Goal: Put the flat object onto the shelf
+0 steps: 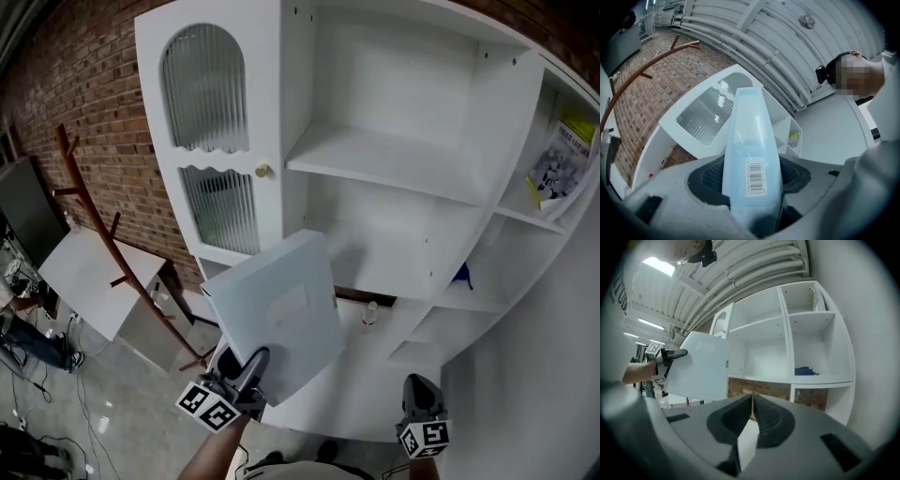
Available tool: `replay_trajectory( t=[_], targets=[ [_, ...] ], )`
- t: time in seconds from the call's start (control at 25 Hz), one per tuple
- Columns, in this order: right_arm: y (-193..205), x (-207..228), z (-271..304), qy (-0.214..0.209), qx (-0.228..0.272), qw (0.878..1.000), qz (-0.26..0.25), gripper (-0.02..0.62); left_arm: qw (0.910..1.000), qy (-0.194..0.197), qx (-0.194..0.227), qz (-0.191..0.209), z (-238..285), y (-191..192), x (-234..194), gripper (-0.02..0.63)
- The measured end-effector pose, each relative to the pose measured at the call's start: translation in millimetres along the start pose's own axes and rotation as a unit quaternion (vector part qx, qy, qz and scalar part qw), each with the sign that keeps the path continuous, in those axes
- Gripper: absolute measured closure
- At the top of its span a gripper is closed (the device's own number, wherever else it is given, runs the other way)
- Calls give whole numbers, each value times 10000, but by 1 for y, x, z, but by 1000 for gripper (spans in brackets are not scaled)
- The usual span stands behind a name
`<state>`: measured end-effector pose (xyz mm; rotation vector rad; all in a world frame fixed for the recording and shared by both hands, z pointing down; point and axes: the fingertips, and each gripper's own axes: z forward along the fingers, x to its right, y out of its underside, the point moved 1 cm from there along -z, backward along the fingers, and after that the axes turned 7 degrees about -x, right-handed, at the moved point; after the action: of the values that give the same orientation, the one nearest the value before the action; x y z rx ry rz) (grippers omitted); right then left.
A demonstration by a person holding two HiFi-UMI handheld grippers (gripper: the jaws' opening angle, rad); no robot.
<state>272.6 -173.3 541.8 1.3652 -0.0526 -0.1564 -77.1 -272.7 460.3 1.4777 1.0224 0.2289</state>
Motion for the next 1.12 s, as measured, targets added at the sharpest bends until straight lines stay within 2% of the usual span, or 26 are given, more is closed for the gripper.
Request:
replay_trajectory(
  t=[0.16, 0.36, 0.68, 1.12],
  targets=[
    [-11, 17, 16, -274, 129, 9995, -92, 564, 9998, -55, 179, 13, 23, -6, 11, 321],
    [-23, 38, 26, -551, 238, 9981, -163, 564, 9985, -93, 501, -197, 46, -17, 29, 321],
    [-38, 44, 37, -1020, 450, 9933, -308, 563, 9961, -315, 784, -243, 72, -30, 42, 321],
    [-41, 55, 38, -1264, 554, 9900, -288, 563, 9910, -469, 1078, -635, 110, -37, 42, 321]
  ],
)
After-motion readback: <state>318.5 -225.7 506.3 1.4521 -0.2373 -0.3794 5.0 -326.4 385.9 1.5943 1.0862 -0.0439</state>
